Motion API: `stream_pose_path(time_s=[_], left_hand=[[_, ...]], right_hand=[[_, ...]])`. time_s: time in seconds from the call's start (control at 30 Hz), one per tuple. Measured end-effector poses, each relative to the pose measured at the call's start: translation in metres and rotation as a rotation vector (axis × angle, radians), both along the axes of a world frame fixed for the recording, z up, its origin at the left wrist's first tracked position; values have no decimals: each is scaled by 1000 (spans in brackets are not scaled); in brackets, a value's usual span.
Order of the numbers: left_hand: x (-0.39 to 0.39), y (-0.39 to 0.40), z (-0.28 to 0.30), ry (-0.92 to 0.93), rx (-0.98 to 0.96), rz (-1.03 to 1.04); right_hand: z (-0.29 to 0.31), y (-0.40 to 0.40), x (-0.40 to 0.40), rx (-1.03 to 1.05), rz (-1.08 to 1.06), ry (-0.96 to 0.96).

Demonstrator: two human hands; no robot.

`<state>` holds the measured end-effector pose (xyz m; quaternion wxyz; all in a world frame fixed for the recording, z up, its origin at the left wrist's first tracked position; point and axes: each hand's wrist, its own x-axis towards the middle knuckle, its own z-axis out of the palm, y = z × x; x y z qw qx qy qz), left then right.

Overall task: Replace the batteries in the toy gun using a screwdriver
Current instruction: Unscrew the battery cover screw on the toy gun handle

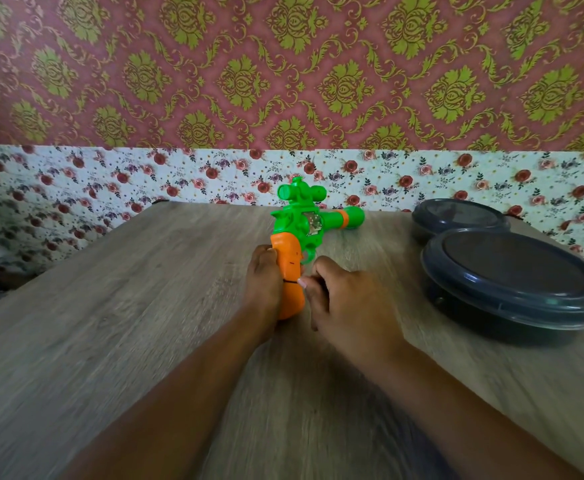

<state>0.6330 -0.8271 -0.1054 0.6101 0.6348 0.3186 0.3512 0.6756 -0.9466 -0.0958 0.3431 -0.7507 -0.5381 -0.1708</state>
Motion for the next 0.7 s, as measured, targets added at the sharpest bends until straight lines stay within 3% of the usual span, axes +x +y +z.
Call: stream_pose_path(time_s=[0.47, 0.7], left_hand=[[-4, -5, 4, 3, -38, -10], [-4, -4, 4, 16, 59, 22]], right_hand=[[9, -4, 3, 109, 134, 372], [5, -4, 1, -31, 55, 191]])
